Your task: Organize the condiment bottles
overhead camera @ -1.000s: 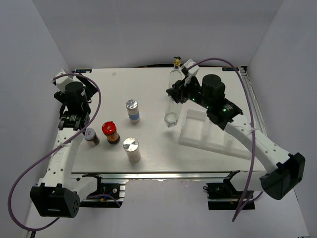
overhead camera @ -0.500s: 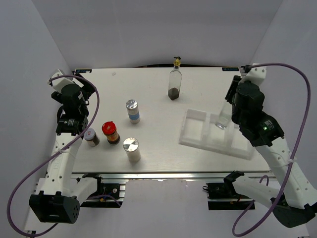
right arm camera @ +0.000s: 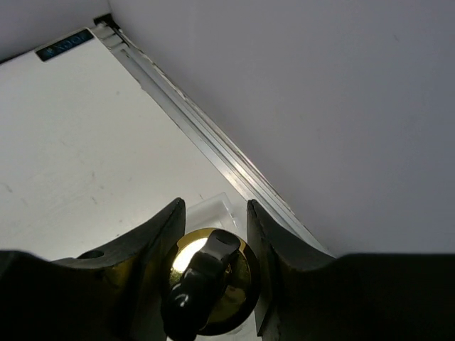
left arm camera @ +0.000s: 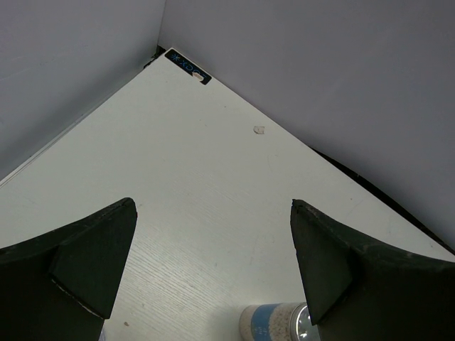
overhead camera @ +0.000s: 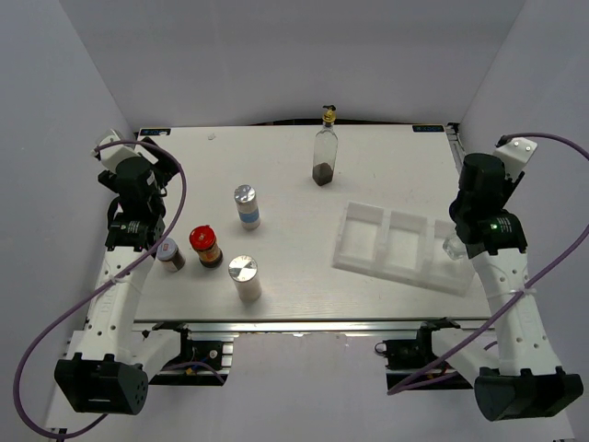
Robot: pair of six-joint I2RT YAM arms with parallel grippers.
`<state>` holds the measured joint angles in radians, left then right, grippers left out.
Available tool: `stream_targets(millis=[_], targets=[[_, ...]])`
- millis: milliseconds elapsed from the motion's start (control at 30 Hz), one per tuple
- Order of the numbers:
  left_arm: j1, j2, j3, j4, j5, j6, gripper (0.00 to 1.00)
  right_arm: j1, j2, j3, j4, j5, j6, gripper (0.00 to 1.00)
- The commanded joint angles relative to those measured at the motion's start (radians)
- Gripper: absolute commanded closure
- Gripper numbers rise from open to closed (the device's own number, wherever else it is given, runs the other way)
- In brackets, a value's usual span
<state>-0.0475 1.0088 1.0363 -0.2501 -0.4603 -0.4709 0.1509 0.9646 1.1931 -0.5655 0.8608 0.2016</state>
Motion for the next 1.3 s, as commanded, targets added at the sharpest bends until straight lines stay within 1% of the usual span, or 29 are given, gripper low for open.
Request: stream_targets(millis=[0,200,333,567,800,867,1000,1100,1133,1167,1200,1267], targets=[[0.003,-0.003,-0.002,0.011,-0.001,0.015,0.02,-0.048,-0.004,-0.030,0.206,-0.015,-0.033,1.00],[0.005,0.005,-0.001,0.017,0.009,0.018,0.02,-0.102,0.016,-0.140,0.357,-0.077,-0.030,1.00],[0.003,0.010,0.005,0.002,-0.014,0.020,0.02,-0.128,0.049,-0.171,0.394,-0.118,0.008,1.00],[0.005,0.010,0.008,-0.003,-0.029,0.018,0.02,-0.140,0.068,-0.260,0.548,-0.036,0.096,1.00],[0.003,0.004,0.007,-0.014,-0.046,0.015,0.02,-0.140,0.091,-0.273,0.541,0.056,0.182,1.00],[0.003,0.002,0.005,-0.012,-0.055,0.014,0.02,-0.139,0.076,-0.302,0.585,0.055,0.179,1.00],[0.003,0.007,0.005,-0.017,-0.064,0.020,0.02,-0.140,0.057,-0.355,0.605,0.006,0.174,1.00],[0.003,0.010,0.013,-0.028,-0.067,0.020,0.02,-0.139,0.039,-0.395,0.604,-0.038,0.188,0.85],[0.005,0.008,0.013,-0.031,-0.067,0.020,0.02,-0.139,0.028,-0.400,0.601,-0.049,0.190,0.74],[0.003,0.007,0.013,-0.031,-0.067,0.018,0.02,-0.140,0.023,-0.400,0.595,-0.055,0.190,0.67],[0.003,0.002,0.010,-0.029,-0.067,0.017,0.02,-0.140,0.016,-0.397,0.583,-0.072,0.183,0.54],[0.003,-0.002,0.007,-0.028,-0.063,0.015,0.02,-0.140,0.010,-0.385,0.567,-0.083,0.176,0.43]])
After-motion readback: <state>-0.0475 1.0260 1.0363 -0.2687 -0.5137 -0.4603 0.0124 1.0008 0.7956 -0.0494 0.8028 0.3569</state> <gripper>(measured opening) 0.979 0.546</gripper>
